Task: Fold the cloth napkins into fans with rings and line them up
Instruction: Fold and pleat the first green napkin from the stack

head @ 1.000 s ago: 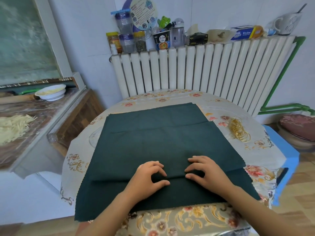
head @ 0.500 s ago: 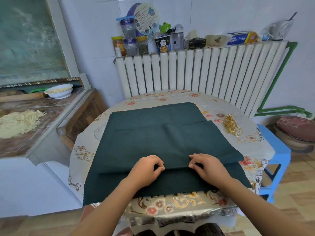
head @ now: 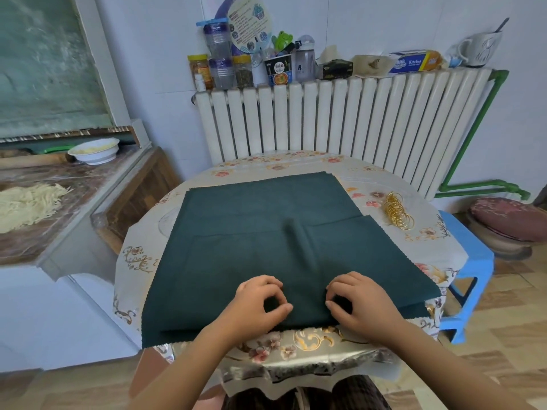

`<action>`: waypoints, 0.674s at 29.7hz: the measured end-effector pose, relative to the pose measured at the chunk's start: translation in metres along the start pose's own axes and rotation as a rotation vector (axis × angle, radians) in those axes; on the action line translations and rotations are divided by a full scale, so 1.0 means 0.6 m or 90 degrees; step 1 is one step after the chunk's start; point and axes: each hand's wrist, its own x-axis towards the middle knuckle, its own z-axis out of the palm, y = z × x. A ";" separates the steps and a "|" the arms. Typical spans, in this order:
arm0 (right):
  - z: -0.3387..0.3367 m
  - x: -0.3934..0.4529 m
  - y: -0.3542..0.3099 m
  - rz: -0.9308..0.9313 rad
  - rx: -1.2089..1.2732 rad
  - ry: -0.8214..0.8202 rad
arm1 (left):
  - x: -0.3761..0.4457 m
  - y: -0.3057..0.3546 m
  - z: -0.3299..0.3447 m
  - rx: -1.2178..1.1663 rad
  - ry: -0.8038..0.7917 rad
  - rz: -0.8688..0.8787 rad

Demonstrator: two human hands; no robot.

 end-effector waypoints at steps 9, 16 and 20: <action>0.065 0.090 -0.050 -0.012 -0.071 -0.018 | 0.046 -0.065 -0.036 0.238 0.103 -0.326; 0.120 0.172 -0.105 0.041 -0.033 -0.031 | 0.079 -0.122 -0.091 0.237 0.120 -0.498; 0.145 0.184 -0.111 0.066 -0.047 0.031 | 0.093 -0.141 -0.121 0.165 0.210 -0.531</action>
